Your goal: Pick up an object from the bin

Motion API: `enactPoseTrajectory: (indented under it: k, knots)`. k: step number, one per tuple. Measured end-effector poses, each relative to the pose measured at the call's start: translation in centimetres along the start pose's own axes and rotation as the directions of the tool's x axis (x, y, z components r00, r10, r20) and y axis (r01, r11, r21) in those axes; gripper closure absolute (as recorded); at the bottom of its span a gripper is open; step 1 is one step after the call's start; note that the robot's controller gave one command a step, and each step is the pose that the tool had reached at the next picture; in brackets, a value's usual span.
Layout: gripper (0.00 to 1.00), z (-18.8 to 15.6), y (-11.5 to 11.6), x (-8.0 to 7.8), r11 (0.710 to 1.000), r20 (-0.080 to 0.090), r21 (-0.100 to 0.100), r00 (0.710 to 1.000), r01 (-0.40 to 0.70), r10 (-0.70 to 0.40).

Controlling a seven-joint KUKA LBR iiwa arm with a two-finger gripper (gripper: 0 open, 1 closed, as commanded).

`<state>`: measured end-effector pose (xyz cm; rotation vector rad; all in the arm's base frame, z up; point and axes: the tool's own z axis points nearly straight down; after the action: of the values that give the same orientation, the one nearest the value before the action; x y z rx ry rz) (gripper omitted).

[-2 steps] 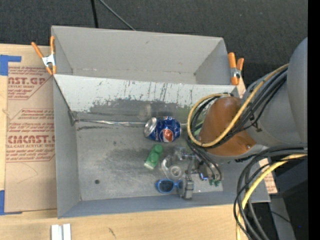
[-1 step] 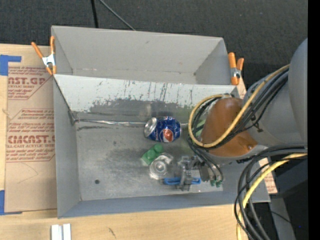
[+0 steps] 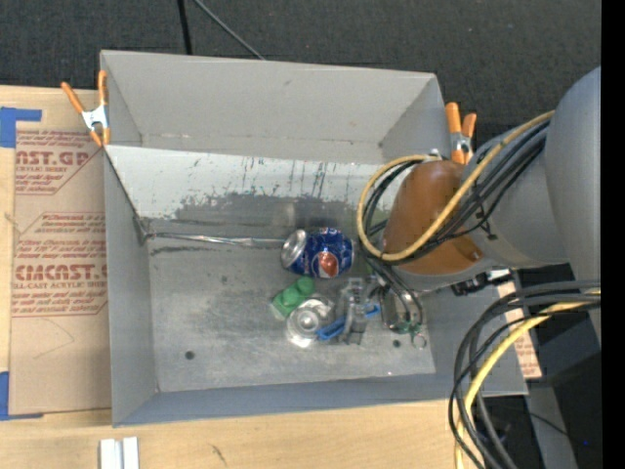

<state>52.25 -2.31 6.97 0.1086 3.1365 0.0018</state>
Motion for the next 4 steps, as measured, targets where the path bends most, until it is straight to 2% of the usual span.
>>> enactPoseTrajectory:
  k: [1, 2, 3, 4]
  knots:
    - [1.0, -12.5, 4.1, -2.1, 0.999, 0.008, -0.001, 0.999, 0.039, -0.039]
    - [1.0, -10.2, 4.9, 1.2, 0.955, -0.004, 0.0, 0.955, 0.295, -0.295]
    - [0.0, -10.3, 4.9, 1.1, 0.956, -0.002, 0.0, 0.956, 0.294, -0.294]
    - [0.0, -0.1, -5.7, 1.3, 0.999, -0.008, 0.002, 0.999, 0.049, -0.049]
